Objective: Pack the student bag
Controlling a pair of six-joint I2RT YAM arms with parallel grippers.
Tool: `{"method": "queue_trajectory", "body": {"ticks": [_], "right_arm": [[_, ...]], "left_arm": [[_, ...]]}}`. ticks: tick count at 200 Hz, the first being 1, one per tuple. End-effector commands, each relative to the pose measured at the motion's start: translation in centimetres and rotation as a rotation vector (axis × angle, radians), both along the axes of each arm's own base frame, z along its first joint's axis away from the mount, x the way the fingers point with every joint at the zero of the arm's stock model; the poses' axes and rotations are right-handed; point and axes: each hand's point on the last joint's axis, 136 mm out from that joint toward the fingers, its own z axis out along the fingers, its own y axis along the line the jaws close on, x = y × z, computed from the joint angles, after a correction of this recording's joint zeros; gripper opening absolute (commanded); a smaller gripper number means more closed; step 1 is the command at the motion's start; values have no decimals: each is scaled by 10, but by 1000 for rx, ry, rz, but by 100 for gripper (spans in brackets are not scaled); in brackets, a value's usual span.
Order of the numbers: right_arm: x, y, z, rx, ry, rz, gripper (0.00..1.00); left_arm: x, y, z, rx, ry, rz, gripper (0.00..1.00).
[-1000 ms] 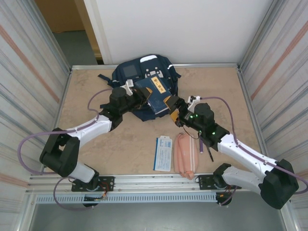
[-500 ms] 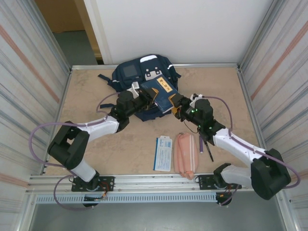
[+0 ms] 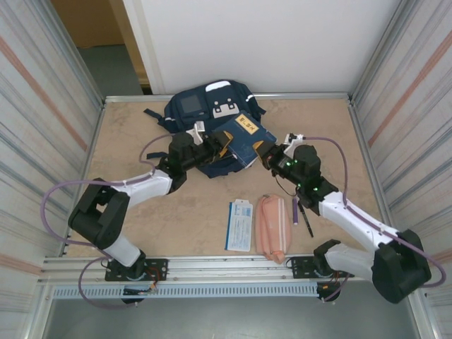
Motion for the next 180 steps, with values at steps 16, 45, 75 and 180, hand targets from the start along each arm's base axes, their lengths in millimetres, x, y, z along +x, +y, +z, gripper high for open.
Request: {"method": "queue_trajectory", "body": {"ticks": [16, 45, 75, 180], "right_arm": [[-5, -49, 69, -149, -237, -112, 0], [-14, -86, 76, -249, -257, -196, 0], [-24, -114, 77, -327, -262, -273, 0], [-45, -131, 84, -377, -283, -284, 0]], "left_arm": [[-1, 33, -35, 577, -187, -108, 40], [7, 48, -49, 1067, -340, -287, 47], [30, 53, -76, 1420, -362, -506, 55], [74, 54, -150, 1602, -336, -806, 61]]}}
